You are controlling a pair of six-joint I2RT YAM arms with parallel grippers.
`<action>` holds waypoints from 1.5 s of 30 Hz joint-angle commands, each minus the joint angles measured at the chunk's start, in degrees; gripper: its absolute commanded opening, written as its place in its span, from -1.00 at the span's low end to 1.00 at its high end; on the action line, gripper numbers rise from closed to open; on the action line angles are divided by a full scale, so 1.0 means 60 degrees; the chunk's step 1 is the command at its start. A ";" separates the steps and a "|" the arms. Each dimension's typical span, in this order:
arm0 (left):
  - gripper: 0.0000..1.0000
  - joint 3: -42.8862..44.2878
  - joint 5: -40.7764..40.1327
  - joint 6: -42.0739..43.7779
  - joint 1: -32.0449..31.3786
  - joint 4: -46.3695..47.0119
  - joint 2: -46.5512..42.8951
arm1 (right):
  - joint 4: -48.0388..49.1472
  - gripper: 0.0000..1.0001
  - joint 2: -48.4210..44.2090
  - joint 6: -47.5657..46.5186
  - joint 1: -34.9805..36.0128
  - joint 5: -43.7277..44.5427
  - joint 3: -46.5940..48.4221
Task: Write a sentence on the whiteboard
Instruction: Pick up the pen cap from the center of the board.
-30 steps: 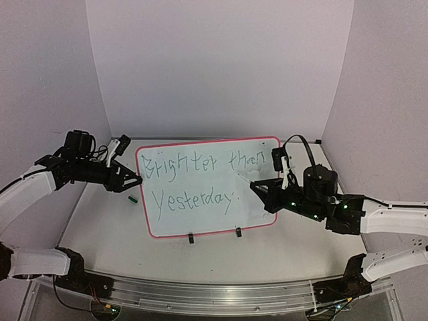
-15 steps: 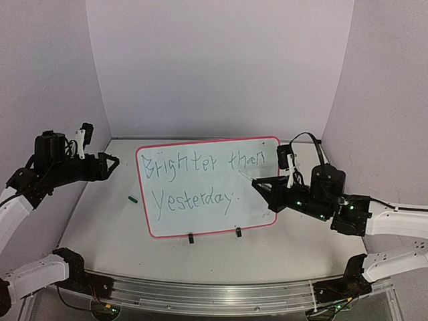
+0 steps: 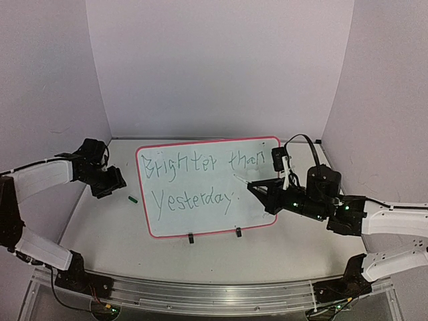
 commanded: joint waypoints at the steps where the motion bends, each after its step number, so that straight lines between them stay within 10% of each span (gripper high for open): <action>1: 0.24 0.0126 0.0580 -0.0562 0.0031 0.0835 0.1168 | 0.0799 -1.00 0.0263 0.0168 0.0039 -0.0207 -0.0047; 45: -0.48 0.3068 -0.0796 -0.0010 -0.0384 -0.1163 0.5037 | 0.1719 -1.00 0.0432 -0.0107 0.0108 0.0272 -0.1197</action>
